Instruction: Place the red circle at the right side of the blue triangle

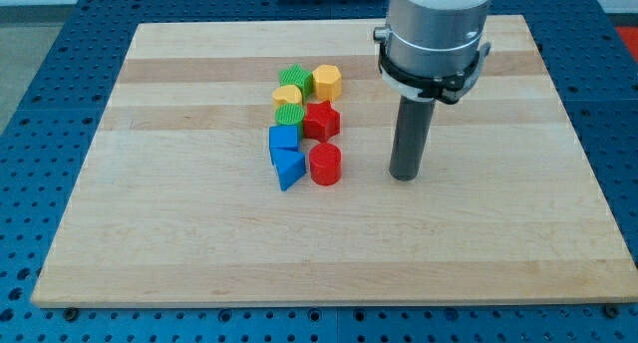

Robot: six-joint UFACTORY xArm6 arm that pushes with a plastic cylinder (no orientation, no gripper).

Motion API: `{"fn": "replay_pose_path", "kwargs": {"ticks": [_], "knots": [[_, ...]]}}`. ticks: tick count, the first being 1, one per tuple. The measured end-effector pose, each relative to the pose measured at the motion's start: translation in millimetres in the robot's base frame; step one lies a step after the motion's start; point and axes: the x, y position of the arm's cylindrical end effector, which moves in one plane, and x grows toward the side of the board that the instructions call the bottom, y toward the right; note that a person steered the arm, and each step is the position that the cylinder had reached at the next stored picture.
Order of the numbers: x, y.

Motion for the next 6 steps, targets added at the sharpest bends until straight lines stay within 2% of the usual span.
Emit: {"fn": "replay_pose_path", "kwargs": {"ticks": [6], "knots": [[-33, -68]]}}
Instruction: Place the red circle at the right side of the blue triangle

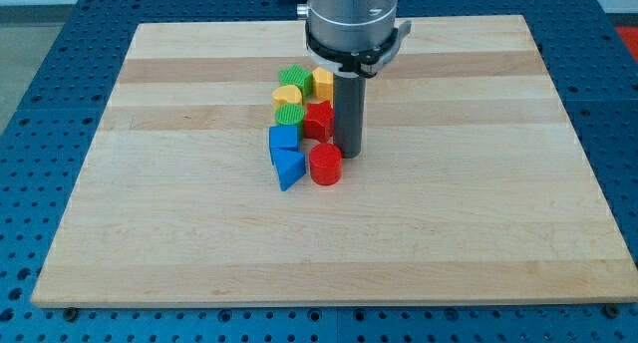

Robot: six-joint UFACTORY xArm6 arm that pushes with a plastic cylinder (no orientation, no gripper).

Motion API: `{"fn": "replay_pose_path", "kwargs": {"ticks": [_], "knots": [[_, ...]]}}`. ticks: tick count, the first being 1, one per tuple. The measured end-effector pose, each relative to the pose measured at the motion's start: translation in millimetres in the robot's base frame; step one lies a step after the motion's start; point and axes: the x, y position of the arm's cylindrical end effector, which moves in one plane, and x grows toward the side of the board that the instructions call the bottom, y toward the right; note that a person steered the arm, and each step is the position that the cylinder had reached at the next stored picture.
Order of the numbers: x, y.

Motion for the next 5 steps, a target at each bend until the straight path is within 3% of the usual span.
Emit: {"fn": "replay_pose_path", "kwargs": {"ticks": [2, 5], "knots": [[0, -15], [0, 24]]}}
